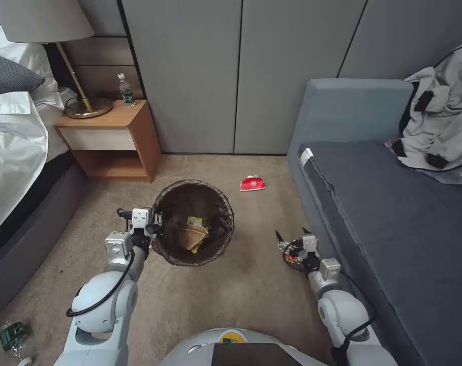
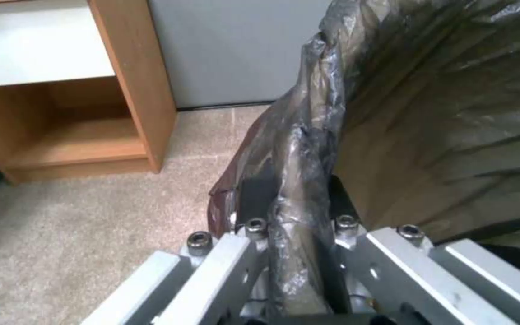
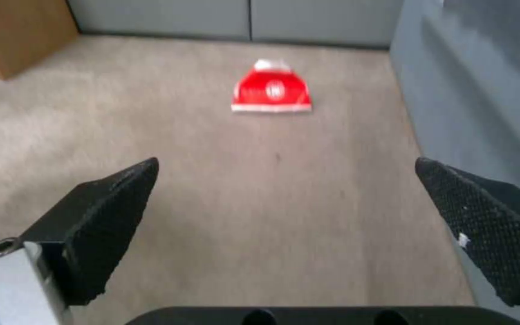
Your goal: Pick up the trash bin, then pick up the garbage from the floor and place it into the trash bin.
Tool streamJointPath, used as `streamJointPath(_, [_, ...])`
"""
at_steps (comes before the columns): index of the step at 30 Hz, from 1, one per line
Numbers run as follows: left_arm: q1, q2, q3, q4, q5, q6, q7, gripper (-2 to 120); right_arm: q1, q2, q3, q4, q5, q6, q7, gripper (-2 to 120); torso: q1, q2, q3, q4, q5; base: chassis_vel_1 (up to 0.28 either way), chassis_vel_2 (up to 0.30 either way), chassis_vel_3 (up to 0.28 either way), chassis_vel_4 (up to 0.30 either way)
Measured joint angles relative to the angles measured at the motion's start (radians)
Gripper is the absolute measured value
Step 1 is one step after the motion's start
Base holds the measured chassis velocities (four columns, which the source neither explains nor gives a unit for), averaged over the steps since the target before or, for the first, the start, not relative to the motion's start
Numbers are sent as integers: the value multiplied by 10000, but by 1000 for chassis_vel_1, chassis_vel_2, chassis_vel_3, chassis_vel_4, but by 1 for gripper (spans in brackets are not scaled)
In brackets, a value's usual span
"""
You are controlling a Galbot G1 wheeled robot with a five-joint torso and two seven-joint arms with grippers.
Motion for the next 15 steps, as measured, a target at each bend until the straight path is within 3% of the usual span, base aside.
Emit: streamJointPath(15, [0, -66, 98, -1, 94, 17, -32, 3, 552, 96, -109, -2018, 467, -168, 339, 100, 0, 0, 0, -1, 0, 0, 0, 0, 0])
